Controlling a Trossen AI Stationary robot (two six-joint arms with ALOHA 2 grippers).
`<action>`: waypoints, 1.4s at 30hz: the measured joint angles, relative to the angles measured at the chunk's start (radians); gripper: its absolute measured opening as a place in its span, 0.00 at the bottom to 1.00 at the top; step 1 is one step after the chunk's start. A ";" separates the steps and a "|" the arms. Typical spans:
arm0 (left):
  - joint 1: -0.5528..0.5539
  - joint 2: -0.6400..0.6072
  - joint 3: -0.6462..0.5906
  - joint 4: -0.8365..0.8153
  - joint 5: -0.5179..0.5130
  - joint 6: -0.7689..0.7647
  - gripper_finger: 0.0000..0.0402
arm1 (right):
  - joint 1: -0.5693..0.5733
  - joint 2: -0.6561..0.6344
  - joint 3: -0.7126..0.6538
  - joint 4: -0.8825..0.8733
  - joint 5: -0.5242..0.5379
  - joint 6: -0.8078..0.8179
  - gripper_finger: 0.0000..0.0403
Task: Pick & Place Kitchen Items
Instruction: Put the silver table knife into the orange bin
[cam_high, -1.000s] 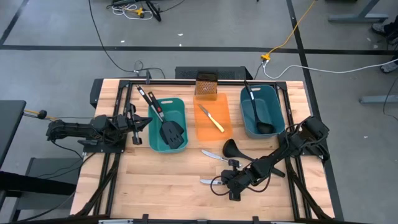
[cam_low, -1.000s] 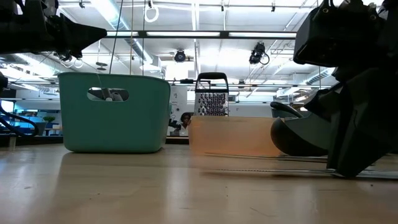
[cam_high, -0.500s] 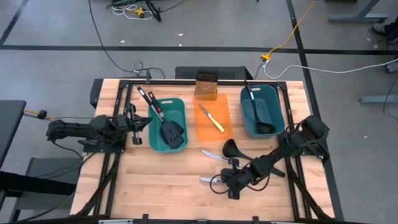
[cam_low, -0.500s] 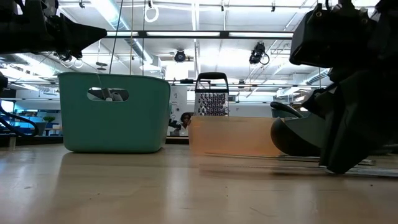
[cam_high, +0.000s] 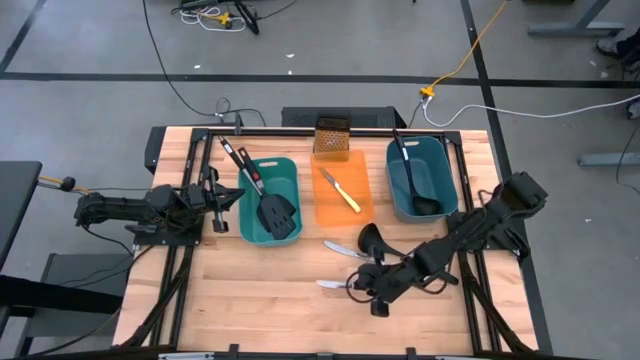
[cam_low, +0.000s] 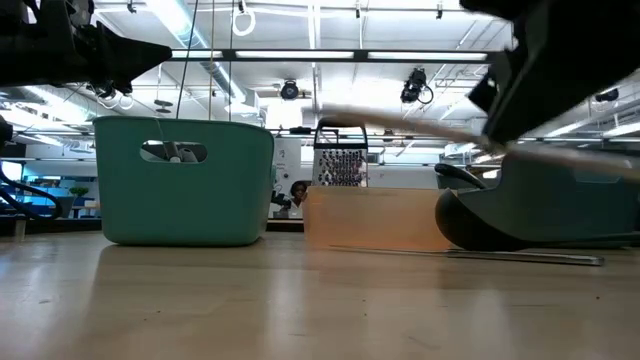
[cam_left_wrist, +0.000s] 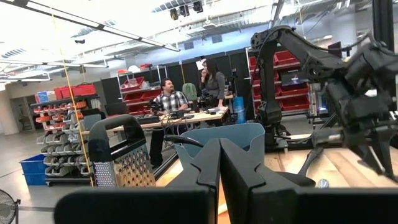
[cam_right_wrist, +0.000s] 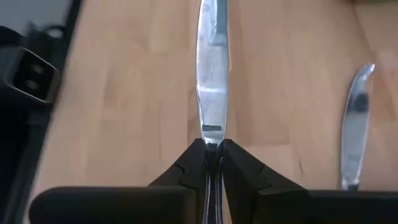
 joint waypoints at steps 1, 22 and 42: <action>0.000 0.000 0.000 0.000 0.000 0.000 0.04 | -0.001 -0.019 0.000 -0.001 0.001 -0.010 0.11; 0.000 0.000 0.000 0.000 0.001 -0.001 0.04 | -0.087 -0.491 0.001 0.001 0.075 -0.355 0.11; 0.000 0.000 0.000 -0.014 0.000 0.000 0.04 | -0.184 -0.954 0.002 -0.161 0.136 -0.527 0.11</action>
